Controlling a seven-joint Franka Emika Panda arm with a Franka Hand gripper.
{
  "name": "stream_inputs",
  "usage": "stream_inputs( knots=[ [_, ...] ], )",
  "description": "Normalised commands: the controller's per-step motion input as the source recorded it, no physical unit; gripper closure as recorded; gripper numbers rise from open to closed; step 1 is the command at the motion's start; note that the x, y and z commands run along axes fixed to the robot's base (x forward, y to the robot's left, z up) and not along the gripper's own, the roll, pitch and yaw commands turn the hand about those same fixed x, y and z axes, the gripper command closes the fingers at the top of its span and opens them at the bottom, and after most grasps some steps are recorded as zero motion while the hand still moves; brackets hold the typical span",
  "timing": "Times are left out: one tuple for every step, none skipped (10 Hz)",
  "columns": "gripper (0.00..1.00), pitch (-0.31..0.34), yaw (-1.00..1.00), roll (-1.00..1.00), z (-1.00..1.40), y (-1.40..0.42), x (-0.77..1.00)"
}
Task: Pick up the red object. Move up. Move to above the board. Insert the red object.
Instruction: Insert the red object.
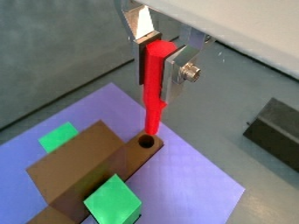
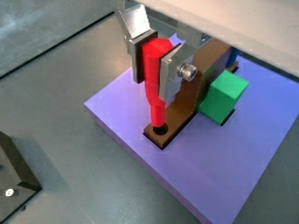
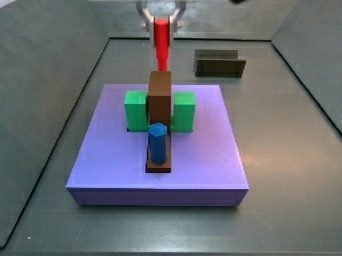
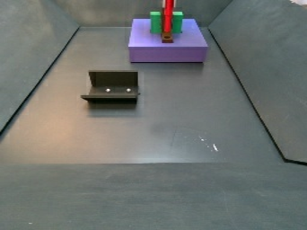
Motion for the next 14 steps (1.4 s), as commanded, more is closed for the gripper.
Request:
stream_inputs(
  knots=[
    [1.00,-0.079,0.00,0.09,-0.25,-0.01,0.03],
    [1.00,-0.031,0.00,0.13,-0.22,0.00,0.00],
    [1.00,-0.026,0.00,0.11,-0.19,0.00,0.00],
    [1.00,-0.024,0.00,0.10,-0.19,0.00,0.00],
    [1.00,-0.039,0.00,0.03,-0.15,-0.03,0.00],
    [1.00,-0.050,-0.01,0.03,-0.21,-0.06,0.05],
    [1.00,-0.043,-0.03,0.02,-0.22,-0.04,0.08],
    [1.00,-0.030,-0.04,0.00,-0.23,-0.01,0.10],
    [1.00,-0.031,-0.04,0.00,-0.22,-0.01,0.10],
    [1.00,-0.020,-0.02,0.00,-0.19,-0.02,0.13],
    [1.00,-0.021,0.00,0.00,-0.13,-0.05,0.18],
    [1.00,-0.046,0.00,0.03,-0.24,-0.01,0.05],
    [1.00,-0.023,0.00,0.07,-0.26,0.00,0.00],
    [1.00,0.000,0.00,0.14,-0.23,0.00,0.00]
  ],
)
